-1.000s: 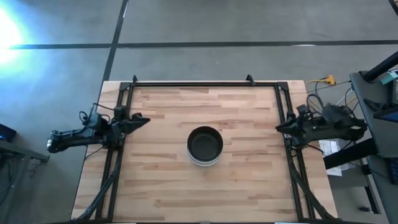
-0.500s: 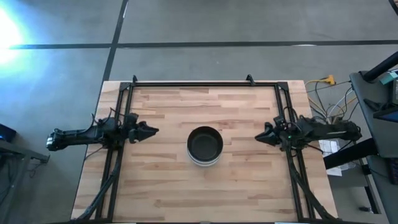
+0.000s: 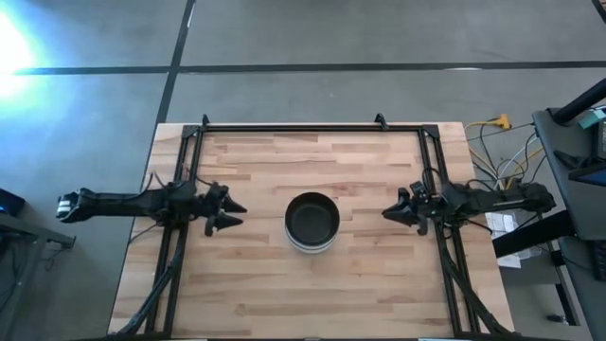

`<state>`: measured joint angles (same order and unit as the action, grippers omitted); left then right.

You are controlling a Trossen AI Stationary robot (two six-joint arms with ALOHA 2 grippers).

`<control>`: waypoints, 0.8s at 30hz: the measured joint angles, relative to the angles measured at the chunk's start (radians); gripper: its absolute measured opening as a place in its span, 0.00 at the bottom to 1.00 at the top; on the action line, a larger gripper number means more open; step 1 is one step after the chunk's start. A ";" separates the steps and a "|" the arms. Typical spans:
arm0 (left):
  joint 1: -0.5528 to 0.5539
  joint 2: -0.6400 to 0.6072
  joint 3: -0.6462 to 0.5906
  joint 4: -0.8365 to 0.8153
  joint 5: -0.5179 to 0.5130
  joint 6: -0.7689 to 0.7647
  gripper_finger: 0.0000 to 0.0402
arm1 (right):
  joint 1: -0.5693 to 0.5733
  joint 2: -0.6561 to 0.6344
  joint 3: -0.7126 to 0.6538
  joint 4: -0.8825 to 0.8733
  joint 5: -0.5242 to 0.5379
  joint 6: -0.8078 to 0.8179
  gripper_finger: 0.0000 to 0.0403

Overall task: Nest bowls inside each other
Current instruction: Return to Home Position

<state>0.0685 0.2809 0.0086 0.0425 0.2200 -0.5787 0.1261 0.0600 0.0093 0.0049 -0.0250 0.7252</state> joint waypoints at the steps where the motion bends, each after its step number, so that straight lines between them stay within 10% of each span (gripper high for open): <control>1: 0.000 0.030 0.000 0.000 0.003 0.020 0.59 | 0.000 0.015 0.000 0.000 0.000 -0.006 0.20; 12: -0.009 0.273 0.008 0.089 0.218 0.115 0.59 | 0.000 0.182 0.001 -0.001 -0.004 -0.044 0.20; 24: -0.036 0.118 0.074 0.108 0.179 0.165 0.47 | 0.000 0.248 0.001 -0.001 -0.001 -0.033 0.20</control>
<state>0.0326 0.3990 0.0826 0.1505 0.3992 -0.4134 0.1265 0.3081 0.0105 0.0040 -0.0257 0.6923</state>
